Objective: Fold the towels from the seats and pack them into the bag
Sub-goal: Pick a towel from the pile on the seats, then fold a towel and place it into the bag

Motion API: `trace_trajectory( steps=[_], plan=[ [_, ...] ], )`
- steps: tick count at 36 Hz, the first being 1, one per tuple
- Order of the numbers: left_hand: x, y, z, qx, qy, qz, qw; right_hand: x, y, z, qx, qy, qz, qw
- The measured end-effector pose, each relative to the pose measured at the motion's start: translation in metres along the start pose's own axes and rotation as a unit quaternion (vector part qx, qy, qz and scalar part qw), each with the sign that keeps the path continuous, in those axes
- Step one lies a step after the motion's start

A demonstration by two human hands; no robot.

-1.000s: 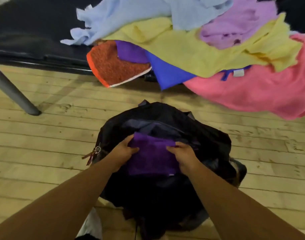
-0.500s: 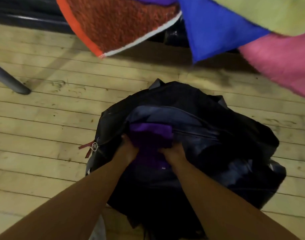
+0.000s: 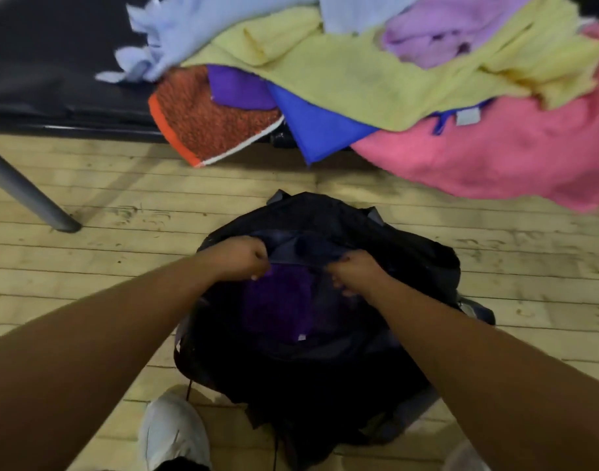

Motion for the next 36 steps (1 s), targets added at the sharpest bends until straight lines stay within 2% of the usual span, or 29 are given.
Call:
trace_trajectory(
  steps=[3,8,12,15,18,20,22,24,27,31,34,36],
  plan=[
    [-0.034,-0.020,0.026,0.041,-0.066,0.019,0.997,-0.035,-0.029,-0.035,-0.048,-0.023,-0.006,0.999],
    [-0.086,-0.054,0.076,0.086,-0.064,0.042,0.993,-0.091,-0.092,-0.089,-0.114,-0.023,-0.029,0.993],
    [-0.118,-0.072,0.109,0.139,-0.064,0.096,0.984,-0.133,-0.131,-0.124,-0.173,-0.086,-0.017,0.981],
    [-0.133,-0.077,0.128,0.190,-0.096,0.194,0.958,-0.163,-0.147,-0.149,-0.233,-0.092,0.047,0.967],
    [-0.150,-0.071,0.144,0.258,-0.059,0.349,0.899,-0.187,-0.148,-0.168,-0.268,-0.067,0.136,0.951],
    [-0.160,-0.061,0.154,0.284,-0.026,0.391,0.875,-0.201,-0.139,-0.178,-0.289,-0.121,0.218,0.924],
    [-0.169,-0.046,0.162,0.277,0.010,0.409,0.869,-0.212,-0.125,-0.184,-0.302,-0.199,0.279,0.889],
    [-0.178,-0.030,0.168,0.255,0.030,0.425,0.868,-0.221,-0.111,-0.187,-0.297,-0.247,0.304,0.871],
    [-0.194,-0.004,0.176,0.212,0.049,0.436,0.873,-0.228,-0.091,-0.195,-0.291,-0.281,0.324,0.855],
    [-0.206,0.029,0.180,0.145,0.118,0.389,0.902,-0.228,-0.061,-0.210,-0.285,-0.318,0.331,0.841],
    [-0.221,0.054,0.175,0.140,0.170,0.422,0.879,-0.222,-0.039,-0.223,-0.272,-0.380,0.357,0.809],
    [-0.229,0.061,0.173,0.158,0.149,0.439,0.872,-0.214,-0.029,-0.229,-0.273,-0.401,0.368,0.793]
  ],
)
Point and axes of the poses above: each hand's wrist, its own y-axis towards the middle knuckle, its own x-axis out of the palm, z = x × y, the point moved 1 cm from there along y, towards the middle knuckle, and after that the axes turned 4 degrees about -z, right-handed, at the moved point
